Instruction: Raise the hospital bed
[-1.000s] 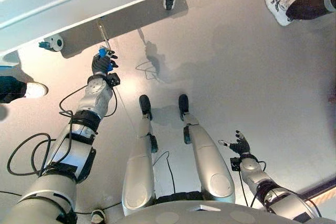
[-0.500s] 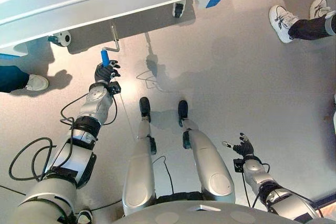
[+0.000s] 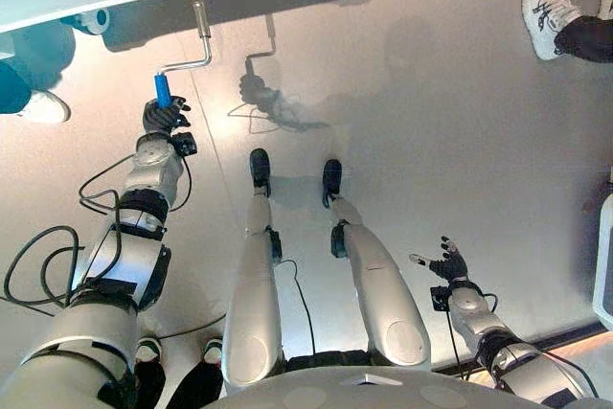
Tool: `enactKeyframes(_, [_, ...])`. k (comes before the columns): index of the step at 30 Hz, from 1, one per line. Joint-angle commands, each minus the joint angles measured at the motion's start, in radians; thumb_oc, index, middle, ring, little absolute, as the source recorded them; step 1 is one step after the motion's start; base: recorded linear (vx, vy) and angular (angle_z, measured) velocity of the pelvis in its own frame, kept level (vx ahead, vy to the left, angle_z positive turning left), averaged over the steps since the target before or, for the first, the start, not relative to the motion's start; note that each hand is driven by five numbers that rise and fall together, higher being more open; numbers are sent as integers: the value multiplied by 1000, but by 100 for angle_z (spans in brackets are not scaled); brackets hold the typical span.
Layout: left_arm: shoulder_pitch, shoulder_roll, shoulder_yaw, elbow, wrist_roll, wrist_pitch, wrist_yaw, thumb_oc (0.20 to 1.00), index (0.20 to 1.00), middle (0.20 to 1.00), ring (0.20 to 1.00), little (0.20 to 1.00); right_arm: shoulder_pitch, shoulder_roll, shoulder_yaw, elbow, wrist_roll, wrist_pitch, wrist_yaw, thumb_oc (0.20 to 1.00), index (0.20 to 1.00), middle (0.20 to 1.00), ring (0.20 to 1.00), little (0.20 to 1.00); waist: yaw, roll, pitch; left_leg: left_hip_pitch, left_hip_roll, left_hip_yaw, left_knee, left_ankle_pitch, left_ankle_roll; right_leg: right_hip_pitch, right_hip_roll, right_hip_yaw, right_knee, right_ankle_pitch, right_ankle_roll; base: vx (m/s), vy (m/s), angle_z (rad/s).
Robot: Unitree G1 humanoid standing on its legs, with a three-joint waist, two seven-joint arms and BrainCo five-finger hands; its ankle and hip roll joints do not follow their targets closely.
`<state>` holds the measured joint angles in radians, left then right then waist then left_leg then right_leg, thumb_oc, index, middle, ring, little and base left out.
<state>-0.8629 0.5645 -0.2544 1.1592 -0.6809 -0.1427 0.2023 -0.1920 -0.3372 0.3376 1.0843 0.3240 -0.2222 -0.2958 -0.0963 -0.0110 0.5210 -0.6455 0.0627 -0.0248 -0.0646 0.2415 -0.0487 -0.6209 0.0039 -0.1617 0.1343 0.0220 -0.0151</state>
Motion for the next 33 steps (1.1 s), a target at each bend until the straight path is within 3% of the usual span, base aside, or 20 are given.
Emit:
enactKeyframes(1, [-36, 173, 46, 77, -2, -19, 60, 200, 200, 200, 200, 200, 77, 6, -1, -42, 40, -25, -22, 1000, 1000, 1000, 1000, 1000, 20, -107, -1, 65, -88, 99, -22, -77, 29, -13, -74, 72, -116, 163, 144, 19, 42, -2])
enactKeyframes(16, [-159, 231, -51, 109, 66, -13, 95, 200, 200, 200, 200, 200, 107, -21, 34, -186, 54, -62, -42, 1000, 1000, 1000, 1000, 1000, -15, -92, -1, -65, -93, 124, -23, -78, 23, -148, -83, 100, -127, 182, 158, 16, 23, -3])
enactKeyframes(23, [-215, 207, -84, 107, 97, -9, 120, 200, 200, 200, 200, 200, 138, -46, 55, -331, 45, -88, -60, 1000, 1000, 1000, 1000, 1000, -44, -74, -1, -140, -94, 146, -23, -80, 24, -246, -77, 132, -126, 194, 161, 7, 16, -9])
enactKeyframes(33, [-275, 158, -112, 82, 92, -17, 128, 200, 200, 200, 200, 200, 141, -61, 72, -396, 22, -99, -73, 1000, 1000, 1000, 1000, 1000, -79, -59, -1, -156, -88, 192, -23, -93, 24, -305, -57, 184, -119, 208, 158, -4, 5, -14])
